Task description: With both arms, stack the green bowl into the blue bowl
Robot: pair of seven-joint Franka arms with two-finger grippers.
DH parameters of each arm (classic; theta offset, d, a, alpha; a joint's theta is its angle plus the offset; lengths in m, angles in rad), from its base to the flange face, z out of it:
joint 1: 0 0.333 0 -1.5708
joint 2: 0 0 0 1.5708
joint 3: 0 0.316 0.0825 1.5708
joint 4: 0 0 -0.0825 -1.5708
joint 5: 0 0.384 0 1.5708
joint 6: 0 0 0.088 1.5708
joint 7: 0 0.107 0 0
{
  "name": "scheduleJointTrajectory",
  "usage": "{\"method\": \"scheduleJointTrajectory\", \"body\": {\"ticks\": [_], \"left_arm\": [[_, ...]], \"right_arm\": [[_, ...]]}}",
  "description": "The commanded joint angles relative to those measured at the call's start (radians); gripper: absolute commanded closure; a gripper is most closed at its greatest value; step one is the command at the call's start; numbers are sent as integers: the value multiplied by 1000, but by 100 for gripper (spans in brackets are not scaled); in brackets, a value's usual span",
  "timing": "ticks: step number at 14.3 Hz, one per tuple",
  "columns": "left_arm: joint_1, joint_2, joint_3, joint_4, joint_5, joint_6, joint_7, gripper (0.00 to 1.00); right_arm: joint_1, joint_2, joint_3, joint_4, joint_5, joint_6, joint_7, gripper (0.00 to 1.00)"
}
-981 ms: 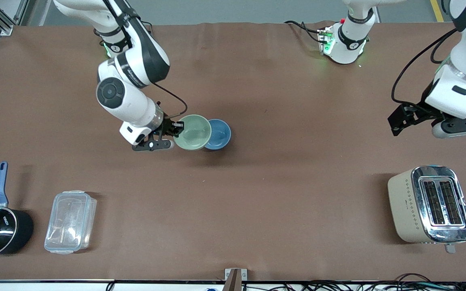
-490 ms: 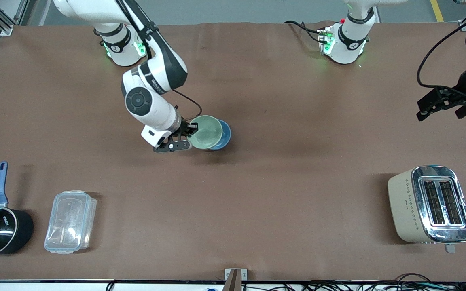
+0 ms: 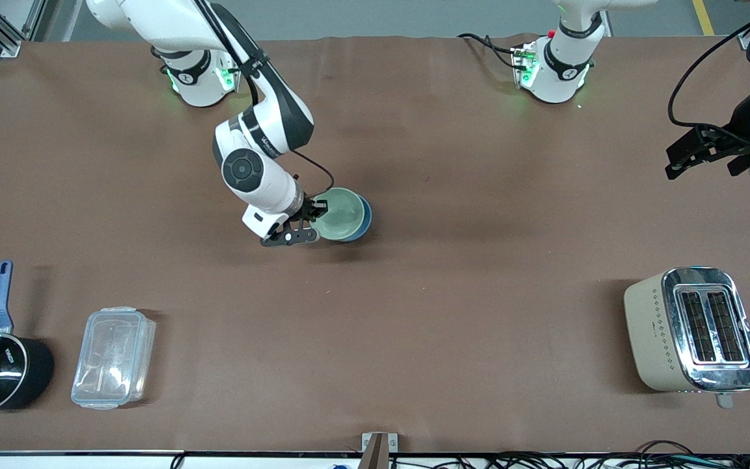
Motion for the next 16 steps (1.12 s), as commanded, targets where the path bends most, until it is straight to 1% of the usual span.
{"method": "scheduleJointTrajectory", "body": {"ticks": [1,3,10,13,15,16], "left_arm": [[-7,-10,-27,-12,-5,-10,8,0],[-4,-10,-42,-12,-5,-10,-3,0],[-1,-2,-41,-7,-5,-7,1,0],[4,4,-41,-7,-5,-5,17,0],[-1,15,-41,-11,-5,-2,15,0],[-4,18,-41,-9,-5,-2,0,0]], "right_arm": [[22,-3,-10,-20,24,16,2,97],[27,-2,-10,-33,24,45,2,97],[47,25,-10,-35,64,92,2,95],[52,34,-10,-35,65,100,2,95],[52,38,-10,-35,65,105,2,90],[52,38,-10,-35,65,103,2,84]]}}
